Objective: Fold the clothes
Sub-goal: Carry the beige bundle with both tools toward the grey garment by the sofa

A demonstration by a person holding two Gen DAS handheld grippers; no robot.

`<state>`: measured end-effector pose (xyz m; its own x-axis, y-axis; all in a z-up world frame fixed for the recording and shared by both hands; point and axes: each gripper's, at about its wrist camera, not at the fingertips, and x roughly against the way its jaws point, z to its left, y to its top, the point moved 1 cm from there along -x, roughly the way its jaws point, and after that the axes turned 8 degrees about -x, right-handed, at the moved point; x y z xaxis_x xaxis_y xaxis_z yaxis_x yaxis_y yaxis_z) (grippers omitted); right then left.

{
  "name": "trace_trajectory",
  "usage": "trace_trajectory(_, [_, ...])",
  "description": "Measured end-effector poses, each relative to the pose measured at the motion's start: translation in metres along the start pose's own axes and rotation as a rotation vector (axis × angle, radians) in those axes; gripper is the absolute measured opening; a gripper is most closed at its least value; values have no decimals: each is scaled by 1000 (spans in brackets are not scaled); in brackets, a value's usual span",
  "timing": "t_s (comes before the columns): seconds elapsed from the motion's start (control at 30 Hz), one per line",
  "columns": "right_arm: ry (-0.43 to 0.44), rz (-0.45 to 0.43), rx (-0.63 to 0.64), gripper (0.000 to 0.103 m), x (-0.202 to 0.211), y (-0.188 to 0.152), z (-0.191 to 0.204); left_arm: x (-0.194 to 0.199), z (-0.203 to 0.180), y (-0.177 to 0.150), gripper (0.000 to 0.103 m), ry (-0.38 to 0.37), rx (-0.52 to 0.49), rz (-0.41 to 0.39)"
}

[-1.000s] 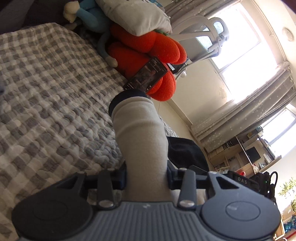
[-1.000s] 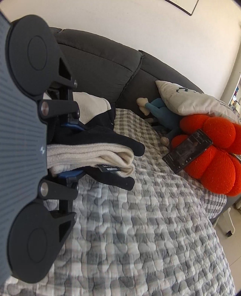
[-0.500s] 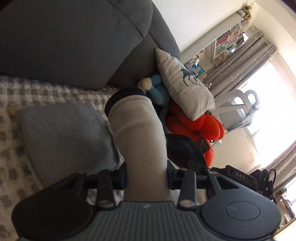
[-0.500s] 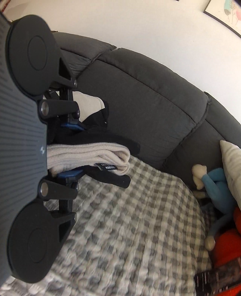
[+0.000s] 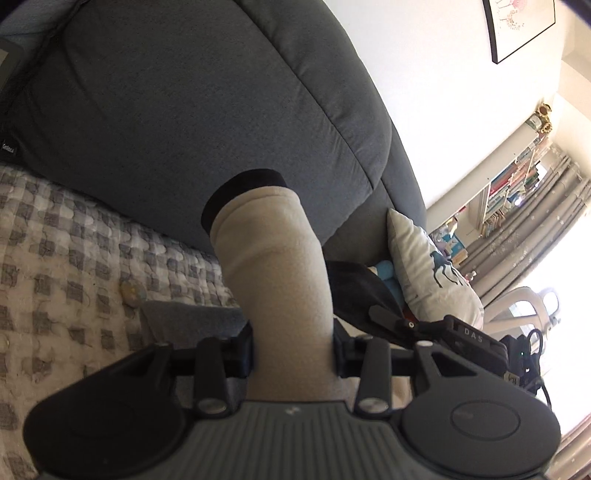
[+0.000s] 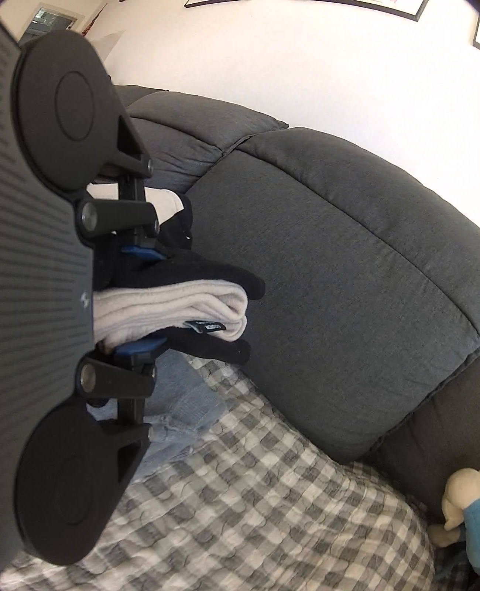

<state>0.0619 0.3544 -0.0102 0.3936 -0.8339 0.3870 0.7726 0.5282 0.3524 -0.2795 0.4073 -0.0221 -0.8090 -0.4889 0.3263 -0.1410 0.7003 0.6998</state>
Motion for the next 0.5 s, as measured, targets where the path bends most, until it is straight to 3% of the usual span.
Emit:
trace_trajectory(0.17, [-32, 30, 20, 45, -24, 8, -10, -15, 16, -13, 40, 54, 33, -1])
trace_trajectory(0.33, [-91, 9, -13, 46, -37, 6, -34, -24, 26, -23, 45, 91, -10, 3])
trace_trajectory(0.5, [-118, -73, 54, 60, -18, 1, -23, -12, 32, -13, 51, 84, -5, 7])
